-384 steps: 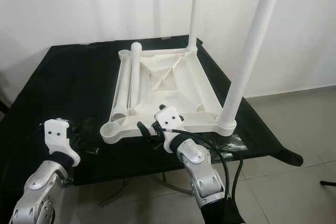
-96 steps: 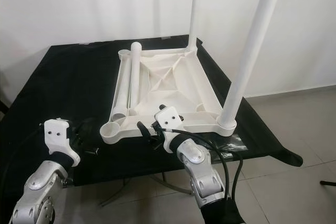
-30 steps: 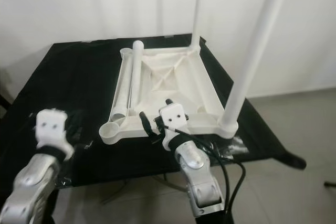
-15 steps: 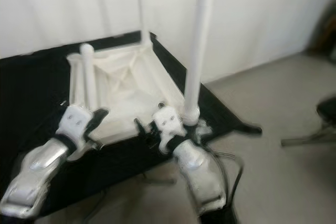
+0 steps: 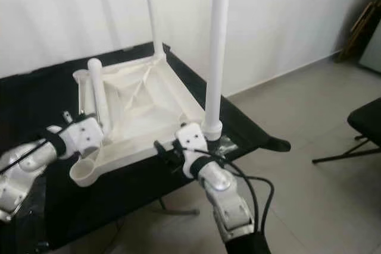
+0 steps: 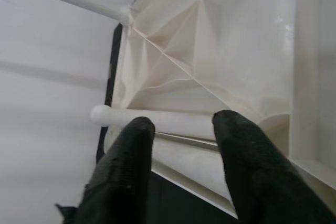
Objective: Building children table
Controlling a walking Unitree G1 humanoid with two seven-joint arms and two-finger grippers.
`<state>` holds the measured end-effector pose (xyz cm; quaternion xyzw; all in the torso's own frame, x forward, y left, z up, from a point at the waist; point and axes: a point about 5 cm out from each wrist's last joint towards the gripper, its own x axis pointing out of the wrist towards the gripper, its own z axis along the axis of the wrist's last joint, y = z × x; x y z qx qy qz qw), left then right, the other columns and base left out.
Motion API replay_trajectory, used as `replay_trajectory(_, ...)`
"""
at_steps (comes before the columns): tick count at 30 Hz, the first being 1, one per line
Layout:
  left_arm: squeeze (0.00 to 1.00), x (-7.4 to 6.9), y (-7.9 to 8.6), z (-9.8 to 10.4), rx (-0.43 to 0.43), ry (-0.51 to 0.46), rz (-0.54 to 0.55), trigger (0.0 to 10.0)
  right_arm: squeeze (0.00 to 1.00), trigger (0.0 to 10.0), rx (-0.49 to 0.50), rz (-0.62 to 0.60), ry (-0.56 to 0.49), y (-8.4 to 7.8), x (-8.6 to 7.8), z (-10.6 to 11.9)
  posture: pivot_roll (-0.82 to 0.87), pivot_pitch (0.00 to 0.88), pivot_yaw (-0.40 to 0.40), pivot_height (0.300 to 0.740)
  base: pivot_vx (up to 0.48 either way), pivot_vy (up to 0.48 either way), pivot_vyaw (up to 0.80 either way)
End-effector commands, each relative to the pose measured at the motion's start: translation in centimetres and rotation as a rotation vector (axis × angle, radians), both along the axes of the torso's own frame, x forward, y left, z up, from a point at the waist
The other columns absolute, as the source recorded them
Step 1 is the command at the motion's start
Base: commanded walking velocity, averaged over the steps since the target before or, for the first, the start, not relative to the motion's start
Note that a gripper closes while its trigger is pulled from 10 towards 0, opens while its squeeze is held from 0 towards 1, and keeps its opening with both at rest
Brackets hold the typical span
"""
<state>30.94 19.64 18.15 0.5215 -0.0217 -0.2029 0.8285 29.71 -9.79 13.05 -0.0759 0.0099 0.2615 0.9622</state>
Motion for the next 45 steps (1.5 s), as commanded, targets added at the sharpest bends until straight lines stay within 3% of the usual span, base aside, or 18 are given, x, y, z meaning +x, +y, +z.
replay_trajectory(1,1.0,-0.2,0.3,-1.0,0.04,0.071,0.006,10.0,0.0,10.0,0.005,0.023,0.02,0.4,0.2,-0.1,-0.08,0.0,0.052,0.74,0.0,0.0,0.0)
replay_trajectory(5,1.0,-0.9,0.3,-2.7,0.116,0.206,-0.004,10.0,0.0,10.0,-0.007,0.082,0.042,0.9,0.2,-0.3,-0.08,0.0,0.051,0.74,0.0,0.0,0.0)
replay_trajectory(8,1.0,-1.1,0.5,-3.3,0.141,0.238,0.007,10.0,0.0,10.0,-0.002,0.1,0.052,1.0,0.3,-0.4,-0.08,0.0,0.055,0.74,0.0,0.0,0.0)
replay_trajectory(16,1.0,-0.3,1.9,-3.8,0.258,0.187,0.109,10.0,0.0,10.0,0.003,0.107,0.056,1.0,0.3,-0.4,-0.08,0.0,0.061,0.74,0.0,0.0,0.0)
replay_trajectory(17,0.48,-0.2,2.1,-3.7,0.253,0.183,0.125,10.0,0.0,10.0,0.004,0.107,0.056,1.1,0.3,-0.4,-0.08,0.0,0.061,0.74,0.0,0.0,0.0)
replay_trajectory(18,0.48,-0.2,2.2,-3.7,0.25,0.183,0.135,10.0,0.0,10.0,0.004,0.108,0.056,1.1,0.3,-0.4,-0.08,0.0,0.061,0.74,0.0,0.0,0.0)
replay_trajectory(19,0.15,-0.1,2.2,-3.6,0.244,0.186,0.138,10.0,0.0,10.0,0.004,0.109,0.056,1.1,0.3,-0.4,-0.08,0.0,0.061,0.74,0.0,0.0,0.0)
replay_trajectory(20,0.0,-0.1,2.3,-3.4,0.236,0.183,0.144,10.0,0.0,10.0,0.006,0.11,0.057,1.1,0.4,-0.4,-0.08,0.0,0.063,0.74,0.0,0.0,0.0)
replay_trajectory(32,0.0,0.3,3.1,-3.4,0.269,0.149,0.207,10.0,0.0,10.0,0.012,0.115,0.061,1.1,0.3,-0.4,-0.08,0.0,0.067,0.74,0.0,0.0,0.0)
replay_trajectory(45,0.0,1.3,1.7,-4.6,0.217,0.145,0.21,10.0,0.0,10.0,0.01,0.114,0.061,1.2,0.3,-0.3,-0.09,0.0,0.071,0.74,0.0,0.0,0.0)
